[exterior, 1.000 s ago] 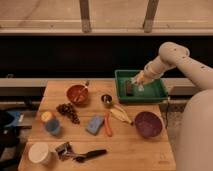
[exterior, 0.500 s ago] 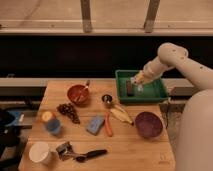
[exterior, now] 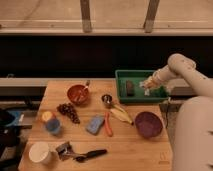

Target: Wipe tray with towel

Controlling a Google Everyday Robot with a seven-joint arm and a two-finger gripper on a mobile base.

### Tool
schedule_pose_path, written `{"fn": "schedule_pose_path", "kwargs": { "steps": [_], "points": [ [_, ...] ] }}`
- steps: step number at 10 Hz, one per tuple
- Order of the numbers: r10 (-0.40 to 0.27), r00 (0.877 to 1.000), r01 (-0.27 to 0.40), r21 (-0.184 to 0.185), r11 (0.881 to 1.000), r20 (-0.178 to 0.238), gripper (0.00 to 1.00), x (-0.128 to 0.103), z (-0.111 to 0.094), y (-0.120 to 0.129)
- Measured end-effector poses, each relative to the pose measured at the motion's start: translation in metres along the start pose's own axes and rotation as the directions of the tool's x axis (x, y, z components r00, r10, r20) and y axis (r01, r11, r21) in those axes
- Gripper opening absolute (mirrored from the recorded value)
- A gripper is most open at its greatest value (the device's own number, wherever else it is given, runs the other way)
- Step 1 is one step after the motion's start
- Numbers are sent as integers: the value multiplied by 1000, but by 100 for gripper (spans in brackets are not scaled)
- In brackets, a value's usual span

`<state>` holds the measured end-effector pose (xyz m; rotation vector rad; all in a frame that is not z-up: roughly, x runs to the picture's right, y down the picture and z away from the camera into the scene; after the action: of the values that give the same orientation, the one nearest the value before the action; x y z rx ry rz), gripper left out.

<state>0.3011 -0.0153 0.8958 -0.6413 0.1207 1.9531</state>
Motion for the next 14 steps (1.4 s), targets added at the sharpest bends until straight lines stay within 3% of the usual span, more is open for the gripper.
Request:
{"fn": "schedule_pose_path", "kwargs": {
  "steps": [3, 6, 11, 14],
  "points": [
    [6, 1000, -6, -39, 999, 7, 0, -15, -3, -11],
    [4, 1000, -4, -37, 999, 8, 0, -16, -2, -10],
    [-25, 999, 23, 42, 999, 33, 0, -6, 36, -26],
    [-45, 997, 42, 56, 998, 66, 0, -8, 46, -24]
  ]
}}
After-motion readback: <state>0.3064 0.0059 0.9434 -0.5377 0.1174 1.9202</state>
